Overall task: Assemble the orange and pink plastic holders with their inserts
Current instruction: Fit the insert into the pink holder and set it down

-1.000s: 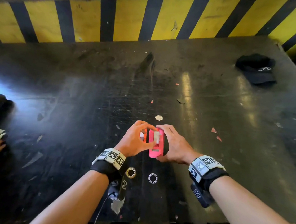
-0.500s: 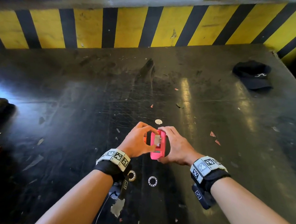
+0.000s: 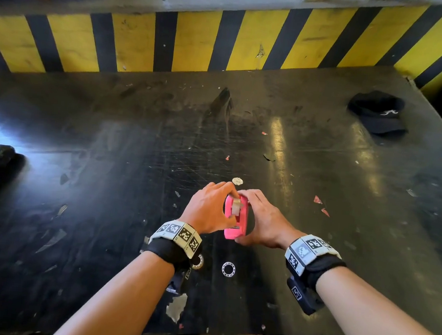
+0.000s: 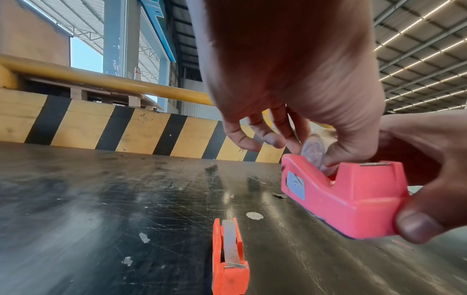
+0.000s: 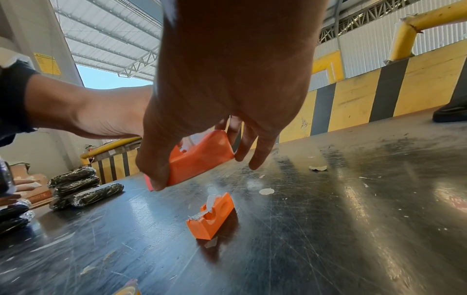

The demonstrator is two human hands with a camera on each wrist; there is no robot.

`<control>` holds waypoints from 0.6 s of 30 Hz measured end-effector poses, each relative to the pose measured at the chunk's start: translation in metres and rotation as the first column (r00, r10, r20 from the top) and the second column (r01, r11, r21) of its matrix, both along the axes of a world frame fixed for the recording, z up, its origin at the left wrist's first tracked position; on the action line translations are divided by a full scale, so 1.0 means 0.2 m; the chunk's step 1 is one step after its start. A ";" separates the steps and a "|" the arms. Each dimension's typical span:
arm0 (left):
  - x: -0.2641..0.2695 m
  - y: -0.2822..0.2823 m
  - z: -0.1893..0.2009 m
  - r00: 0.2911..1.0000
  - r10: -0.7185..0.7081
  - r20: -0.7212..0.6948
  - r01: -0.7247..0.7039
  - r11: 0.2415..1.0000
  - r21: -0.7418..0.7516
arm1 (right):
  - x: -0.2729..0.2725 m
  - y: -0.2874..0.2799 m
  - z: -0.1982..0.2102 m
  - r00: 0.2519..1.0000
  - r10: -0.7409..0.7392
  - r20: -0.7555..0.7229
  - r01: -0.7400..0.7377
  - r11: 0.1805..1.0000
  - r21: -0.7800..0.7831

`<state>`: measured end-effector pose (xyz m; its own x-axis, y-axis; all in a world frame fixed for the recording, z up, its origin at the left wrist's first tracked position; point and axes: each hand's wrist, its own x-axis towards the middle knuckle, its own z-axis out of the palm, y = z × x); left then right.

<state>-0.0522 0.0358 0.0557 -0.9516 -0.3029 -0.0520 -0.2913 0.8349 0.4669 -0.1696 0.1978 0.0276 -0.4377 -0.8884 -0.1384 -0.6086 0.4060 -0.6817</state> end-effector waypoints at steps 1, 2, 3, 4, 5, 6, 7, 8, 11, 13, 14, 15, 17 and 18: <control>0.00 0.00 0.00 1.000 -0.003 0.001 0.003 1.000 -0.016 | 0.00 0.00 0.00 1.000 -0.004 0.001 0.004 1.000 -0.001; 0.00 0.01 0.00 1.000 -0.004 0.004 0.005 0.999 -0.031 | 0.01 0.00 0.00 1.000 -0.007 0.002 0.007 1.000 -0.002; 0.01 0.01 0.00 1.000 -0.004 0.012 0.005 0.999 -0.043 | 0.01 0.01 0.00 1.000 -0.007 0.002 0.007 1.000 0.000; 0.01 0.01 0.00 1.000 -0.004 0.028 0.005 0.999 -0.052 | 0.01 0.01 0.00 1.000 -0.004 0.001 0.004 1.000 0.006; 0.00 0.01 0.01 0.999 -0.006 0.053 0.009 0.998 -0.062 | 0.01 0.02 0.00 1.000 0.000 -0.002 0.000 1.000 0.013; 0.00 0.02 0.01 0.996 -0.013 0.083 0.019 0.997 -0.077 | 0.01 0.02 0.00 1.000 0.003 -0.004 -0.003 1.000 0.021; 0.00 0.02 0.01 0.994 -0.019 0.109 0.030 0.995 -0.095 | 0.01 0.03 0.00 1.000 0.004 -0.006 -0.004 1.000 0.025; 0.00 0.02 0.02 0.992 -0.020 0.128 0.034 0.994 -0.107 | 0.01 0.03 0.00 1.000 0.004 -0.009 -0.004 1.000 0.026; 0.01 0.03 0.02 0.991 -0.004 0.130 0.017 0.995 -0.100 | 0.02 0.03 0.00 1.000 -0.003 -0.017 0.004 1.000 0.024; 0.02 0.04 0.01 0.993 0.007 0.114 0.001 0.998 -0.069 | 0.02 0.04 0.00 1.000 -0.008 -0.011 0.009 1.000 0.023; 0.02 0.04 0.01 0.994 0.008 0.105 -0.003 0.999 -0.047 | 0.02 0.05 0.01 1.000 -0.007 -0.003 0.007 1.000 0.025; 0.03 0.04 0.02 0.996 0.007 0.093 -0.005 1.000 -0.026 | 0.02 0.05 0.01 1.000 -0.006 0.007 0.005 1.000 0.027; 0.04 0.05 0.02 0.998 0.013 0.066 -0.014 1.000 0.005 | 0.02 0.06 0.01 1.000 -0.008 0.014 0.007 0.999 0.033; 0.04 0.05 0.03 0.999 0.020 0.046 -0.021 1.000 0.017 | 0.02 0.07 0.01 1.000 -0.011 0.014 0.010 0.999 0.035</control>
<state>-0.0446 0.0460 0.0608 -0.9417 -0.3210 -0.1011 -0.3298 0.8205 0.4668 -0.1657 0.2114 0.0299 -0.4447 -0.8783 -0.1757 -0.5949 0.4363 -0.6751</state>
